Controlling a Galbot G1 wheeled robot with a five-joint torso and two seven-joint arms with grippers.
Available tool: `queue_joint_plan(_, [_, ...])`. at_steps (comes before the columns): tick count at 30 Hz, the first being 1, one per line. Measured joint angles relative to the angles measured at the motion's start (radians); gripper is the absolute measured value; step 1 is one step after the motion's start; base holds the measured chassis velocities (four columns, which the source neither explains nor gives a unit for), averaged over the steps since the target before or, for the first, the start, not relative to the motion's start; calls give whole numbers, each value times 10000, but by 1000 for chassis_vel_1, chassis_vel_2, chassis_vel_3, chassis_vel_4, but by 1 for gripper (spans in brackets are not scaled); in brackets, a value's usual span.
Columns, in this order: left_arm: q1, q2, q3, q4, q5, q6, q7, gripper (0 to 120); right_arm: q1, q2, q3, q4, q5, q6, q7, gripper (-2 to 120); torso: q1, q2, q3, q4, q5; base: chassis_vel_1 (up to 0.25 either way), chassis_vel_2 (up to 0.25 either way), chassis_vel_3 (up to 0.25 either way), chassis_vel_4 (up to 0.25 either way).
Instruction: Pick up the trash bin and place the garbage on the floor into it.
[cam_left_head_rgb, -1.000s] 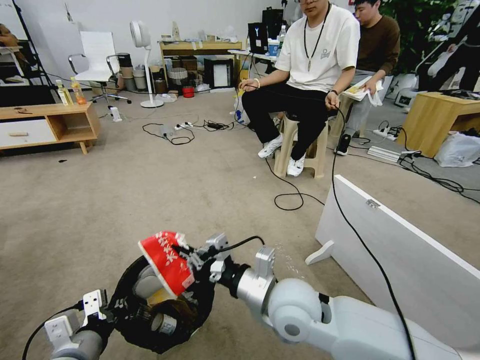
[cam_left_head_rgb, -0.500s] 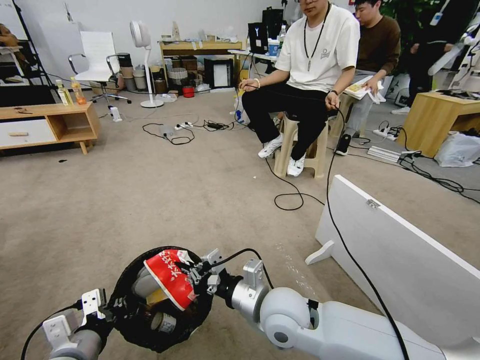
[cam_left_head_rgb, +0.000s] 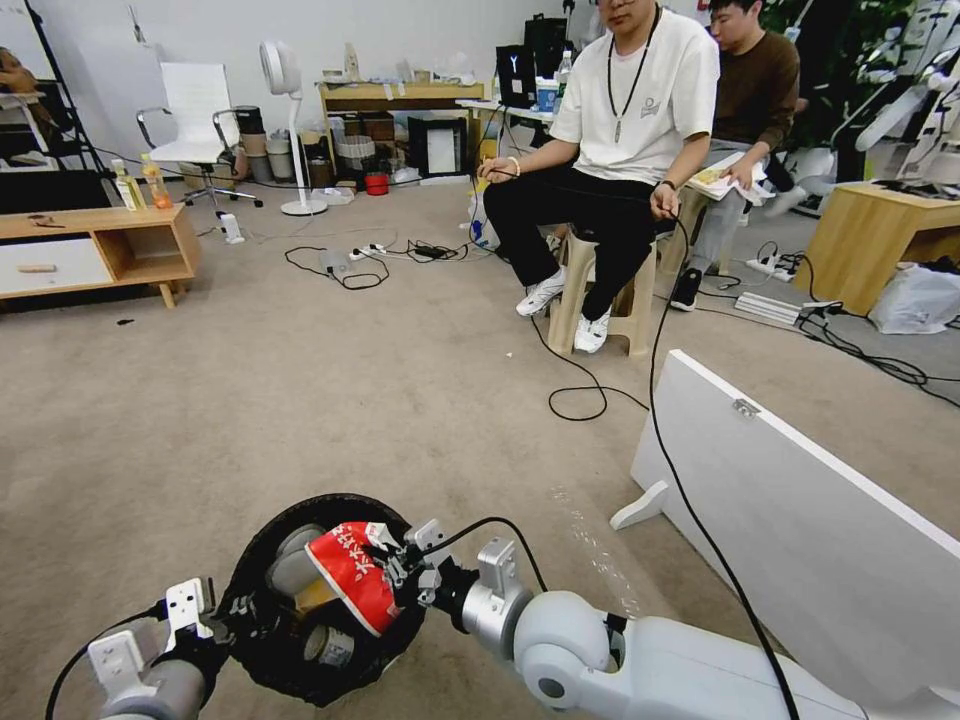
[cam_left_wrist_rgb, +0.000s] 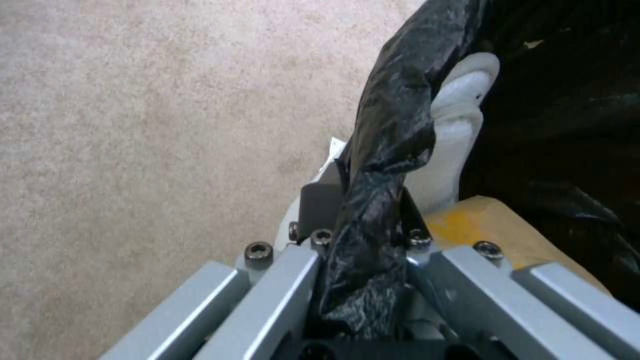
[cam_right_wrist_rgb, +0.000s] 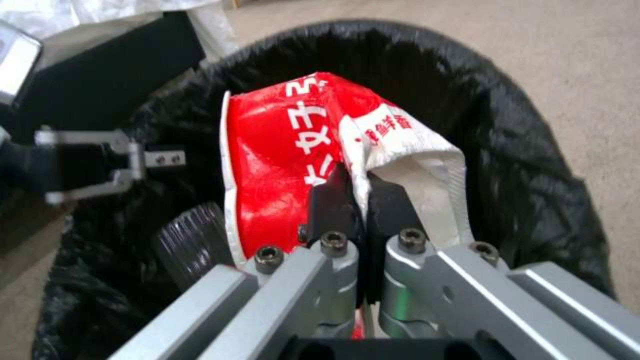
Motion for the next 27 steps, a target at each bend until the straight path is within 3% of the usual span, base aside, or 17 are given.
queue_joint_plan(23, [0,-63,23,98,22,-44,65,2,-199,113,-44,-478,-86,-50,18,3,0,0,0,0,0,0,0,0,0])
queue_joint_plan(25, [2,-64,18,106,30,-52,64,2,-206,92,-7,-471,-86,-60,49,21,0,0,0,0,0,0,0,0,0])
queue_joint_plan(27, [7,-60,14,111,31,-56,66,2,-206,58,52,-402,-84,-61,55,28,0,0,0,0,0,0,0,0,0])
